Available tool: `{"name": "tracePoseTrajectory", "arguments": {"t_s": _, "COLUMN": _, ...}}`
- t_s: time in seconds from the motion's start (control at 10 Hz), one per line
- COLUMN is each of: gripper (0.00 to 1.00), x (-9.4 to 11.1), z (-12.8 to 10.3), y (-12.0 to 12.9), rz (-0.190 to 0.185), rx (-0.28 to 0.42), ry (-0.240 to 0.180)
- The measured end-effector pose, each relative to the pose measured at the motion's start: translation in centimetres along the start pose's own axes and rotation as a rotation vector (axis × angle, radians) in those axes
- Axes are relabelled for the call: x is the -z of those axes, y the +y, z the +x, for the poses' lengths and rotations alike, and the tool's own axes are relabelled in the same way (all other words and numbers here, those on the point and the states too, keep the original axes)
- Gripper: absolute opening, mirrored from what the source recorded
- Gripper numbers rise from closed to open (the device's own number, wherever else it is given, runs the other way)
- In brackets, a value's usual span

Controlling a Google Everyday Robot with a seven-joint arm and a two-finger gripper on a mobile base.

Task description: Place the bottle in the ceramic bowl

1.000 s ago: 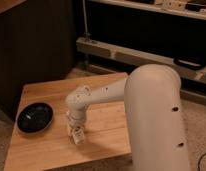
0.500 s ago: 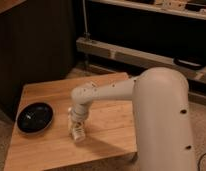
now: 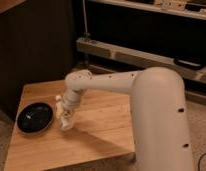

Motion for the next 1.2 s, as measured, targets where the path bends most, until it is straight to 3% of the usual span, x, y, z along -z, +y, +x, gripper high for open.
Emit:
{"name": "tracePoseTrajectory", "arguments": {"t_s": 0.3, "gripper": 0.04, "x": 0.2, "z": -4.9, "y": 6.1, "rz": -0.038, "rx": 0.167, "ry": 0.005}}
{"name": "tracePoseTrajectory", "arguments": {"t_s": 0.6, "gripper": 0.33, "x": -1.1, "z": -5.8, "y": 10.6, "rz": -0.115, "rx": 0.338, "ry": 0.086}}
{"name": "tracePoseTrajectory", "arguments": {"t_s": 0.9, "gripper": 0.62, "x": -2.1, "z": -5.3, "y": 11.4, "rz": -0.14, "rx": 0.379, "ry": 0.159}}
{"name": "tracePoseTrajectory", "arguments": {"t_s": 1.2, "gripper": 0.66, "x": -2.1, "z": -5.3, "y": 11.3, "rz": -0.14, "rx": 0.379, "ry": 0.165}}
